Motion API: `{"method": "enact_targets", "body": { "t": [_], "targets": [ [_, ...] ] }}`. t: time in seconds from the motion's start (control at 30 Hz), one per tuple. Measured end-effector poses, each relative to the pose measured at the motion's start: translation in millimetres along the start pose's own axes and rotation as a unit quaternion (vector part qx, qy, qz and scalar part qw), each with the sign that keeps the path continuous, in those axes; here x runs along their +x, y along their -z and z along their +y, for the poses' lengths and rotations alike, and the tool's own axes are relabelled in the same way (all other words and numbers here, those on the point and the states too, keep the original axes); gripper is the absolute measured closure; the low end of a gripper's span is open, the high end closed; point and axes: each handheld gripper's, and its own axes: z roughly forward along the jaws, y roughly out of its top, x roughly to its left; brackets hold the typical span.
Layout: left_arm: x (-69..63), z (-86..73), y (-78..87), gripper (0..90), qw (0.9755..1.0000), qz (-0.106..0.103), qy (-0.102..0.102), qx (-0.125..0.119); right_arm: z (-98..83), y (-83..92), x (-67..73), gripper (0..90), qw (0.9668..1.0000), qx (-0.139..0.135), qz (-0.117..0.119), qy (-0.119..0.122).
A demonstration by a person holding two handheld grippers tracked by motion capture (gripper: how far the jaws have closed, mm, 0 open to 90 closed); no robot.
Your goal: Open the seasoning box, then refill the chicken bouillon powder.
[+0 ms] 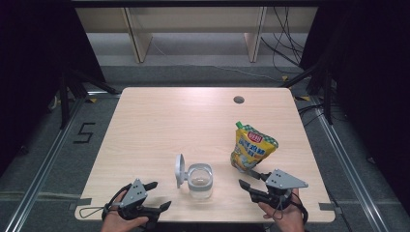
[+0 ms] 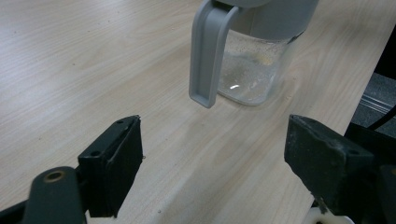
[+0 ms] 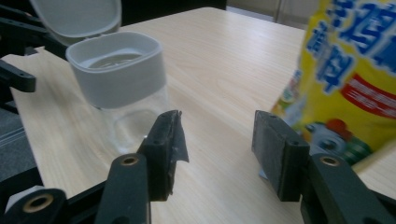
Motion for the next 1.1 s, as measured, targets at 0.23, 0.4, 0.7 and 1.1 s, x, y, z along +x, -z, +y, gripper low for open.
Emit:
{"method": "enact_targets", "body": {
  "t": [0.23,0.4,0.7,1.1],
  "targets": [
    [-2.5,0.0,0.5,18.7,0.9998,0.003,0.019,-0.004,-6.7,8.4,-9.3,47.0,0.9989,-0.001,-0.038,-0.027],
    [0.5,-0.8,-1.6,18.7,0.9999,0.004,0.01,0.003,-12.8,14.6,-17.8,44.3,0.9965,0.003,-0.068,-0.049],
    [0.9,-1.4,-1.6,18.7,0.9998,0.012,0.011,0.012,-18.8,11.8,-27.0,33.2,0.9938,0.016,-0.085,-0.07],
    [0.9,-0.8,-4.4,18.7,0.9999,0.008,0.009,0.008,-21.2,-8.1,-50.9,21.1,0.9926,0.001,-0.097,-0.074]
  ]
}}
